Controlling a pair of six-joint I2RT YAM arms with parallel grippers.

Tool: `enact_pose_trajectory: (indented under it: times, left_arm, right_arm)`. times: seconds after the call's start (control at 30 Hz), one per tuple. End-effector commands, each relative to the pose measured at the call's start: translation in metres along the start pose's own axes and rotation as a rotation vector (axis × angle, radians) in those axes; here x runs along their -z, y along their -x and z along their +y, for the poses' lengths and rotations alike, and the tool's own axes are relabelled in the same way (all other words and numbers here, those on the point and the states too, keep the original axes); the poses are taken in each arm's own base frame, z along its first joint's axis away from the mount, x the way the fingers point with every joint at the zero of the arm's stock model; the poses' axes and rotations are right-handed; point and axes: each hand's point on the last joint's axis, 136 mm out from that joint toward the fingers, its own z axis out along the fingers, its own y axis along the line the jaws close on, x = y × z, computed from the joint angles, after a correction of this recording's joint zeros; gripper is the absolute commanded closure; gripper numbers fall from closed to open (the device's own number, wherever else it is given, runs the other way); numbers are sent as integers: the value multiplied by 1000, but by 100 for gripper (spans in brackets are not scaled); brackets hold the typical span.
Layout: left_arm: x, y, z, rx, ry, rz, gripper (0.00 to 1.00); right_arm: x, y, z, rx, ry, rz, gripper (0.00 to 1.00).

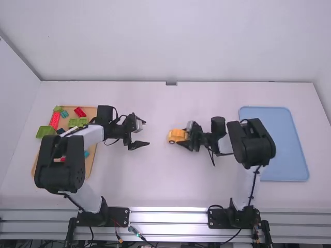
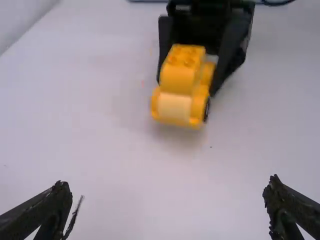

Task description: Assemble lego blocks to make yellow taxi

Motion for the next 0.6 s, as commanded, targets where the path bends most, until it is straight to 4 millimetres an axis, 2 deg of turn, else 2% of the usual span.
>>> enact_pose_trajectory:
  times: [0.0,0.1,0.23,0.3,0.37,0.43,0.47,0.57]
  left_arm:
    - [-1,3,-5,99,3,-42,1]
    - [-3,-3,9,159,83,-25,1]
    - [1,-14,36,294,242,15,1]
    - [4,-18,47,331,314,27,1]
    - [6,-19,51,330,338,26,1]
    - [6,-16,53,314,345,19,1]
    - [7,-16,53,314,346,19,1]
    - [7,-14,56,306,353,15,1]
  right_arm:
    - [30,16,-39,-65,-227,38,49]
    - [74,11,-72,-148,-464,122,49]
    - [149,1,-101,-238,-754,231,50]
    - [203,-7,-112,-332,-937,273,50]
    - [234,-14,-115,-389,-1040,290,51]
    - [281,-32,-116,-483,-1182,315,50]
    - [284,-33,-116,-489,-1191,317,50]
    - [327,-58,-112,-607,-1307,319,48]
